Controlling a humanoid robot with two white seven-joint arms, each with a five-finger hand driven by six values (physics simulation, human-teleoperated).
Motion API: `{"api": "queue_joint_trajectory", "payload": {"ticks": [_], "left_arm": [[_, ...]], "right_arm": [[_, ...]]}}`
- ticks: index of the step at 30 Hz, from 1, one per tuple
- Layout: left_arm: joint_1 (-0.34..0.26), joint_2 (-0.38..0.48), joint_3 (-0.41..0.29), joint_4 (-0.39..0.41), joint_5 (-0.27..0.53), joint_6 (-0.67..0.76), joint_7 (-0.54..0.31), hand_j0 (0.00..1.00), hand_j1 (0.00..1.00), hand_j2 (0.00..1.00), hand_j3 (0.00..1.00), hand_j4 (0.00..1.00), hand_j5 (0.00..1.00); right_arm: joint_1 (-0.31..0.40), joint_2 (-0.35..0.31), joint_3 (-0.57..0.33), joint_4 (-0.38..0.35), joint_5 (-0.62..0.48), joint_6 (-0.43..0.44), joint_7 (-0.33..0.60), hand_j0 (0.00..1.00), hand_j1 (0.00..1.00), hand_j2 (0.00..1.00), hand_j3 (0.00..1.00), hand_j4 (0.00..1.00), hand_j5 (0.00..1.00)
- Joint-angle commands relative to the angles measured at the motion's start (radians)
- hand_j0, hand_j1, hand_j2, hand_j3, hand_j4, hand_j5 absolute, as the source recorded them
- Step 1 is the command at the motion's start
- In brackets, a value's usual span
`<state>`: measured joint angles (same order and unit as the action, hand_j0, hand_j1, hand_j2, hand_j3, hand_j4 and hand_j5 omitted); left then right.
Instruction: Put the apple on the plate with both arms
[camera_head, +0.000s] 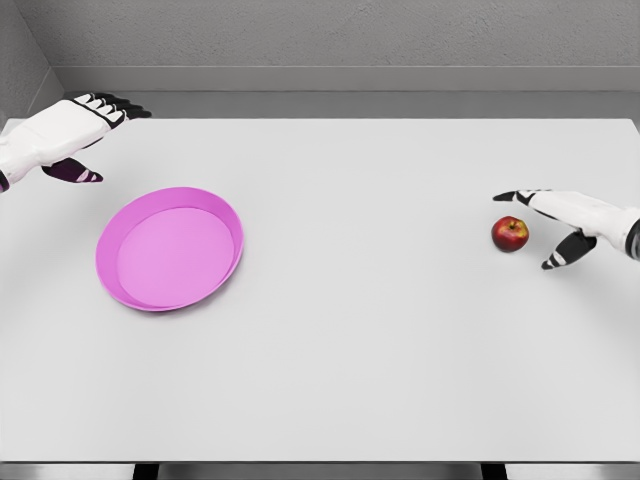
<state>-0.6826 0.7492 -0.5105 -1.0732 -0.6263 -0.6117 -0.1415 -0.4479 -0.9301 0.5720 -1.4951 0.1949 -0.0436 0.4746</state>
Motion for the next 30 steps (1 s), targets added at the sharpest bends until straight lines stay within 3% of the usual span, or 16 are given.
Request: {"api": "queue_joint_trajectory", "payload": {"ticks": [1,7,9,26,27,30], "left_arm": [[0.000,0.001,0.001,0.001,0.007,0.001,0.000,1.00,1.00,1.00,1.00,1.00,1.00],[-0.002,0.001,0.001,-0.004,0.007,0.001,0.000,1.00,1.00,1.00,1.00,1.00,1.00],[-0.002,-0.001,0.001,-0.002,0.007,0.001,0.000,1.00,1.00,1.00,1.00,1.00,1.00],[-0.003,0.001,0.003,0.002,0.004,0.001,0.000,1.00,1.00,1.00,1.00,1.00,1.00],[-0.003,0.001,0.003,0.002,0.002,0.001,0.000,1.00,1.00,1.00,1.00,1.00,1.00],[-0.003,0.001,0.003,0.002,0.002,0.001,-0.001,1.00,1.00,1.00,1.00,1.00,1.00]], "right_arm": [[0.000,0.000,0.005,0.009,-0.003,0.008,0.002,1.00,1.00,1.00,1.00,1.00,1.00],[-0.029,0.027,0.025,0.012,-0.003,0.008,0.001,1.00,1.00,1.00,1.00,1.00,1.00],[-0.086,0.037,0.092,0.024,-0.003,0.008,-0.001,1.00,1.00,1.00,1.00,1.00,1.00],[-0.087,0.037,0.091,0.049,-0.003,0.008,0.039,1.00,1.00,1.00,1.00,1.00,1.00],[-0.087,0.037,0.091,0.049,-0.003,0.008,0.044,0.98,0.98,0.98,0.98,0.98,0.98],[-0.086,0.036,0.089,0.045,-0.002,0.001,0.085,0.65,0.65,0.65,0.65,0.65,0.65]]}}
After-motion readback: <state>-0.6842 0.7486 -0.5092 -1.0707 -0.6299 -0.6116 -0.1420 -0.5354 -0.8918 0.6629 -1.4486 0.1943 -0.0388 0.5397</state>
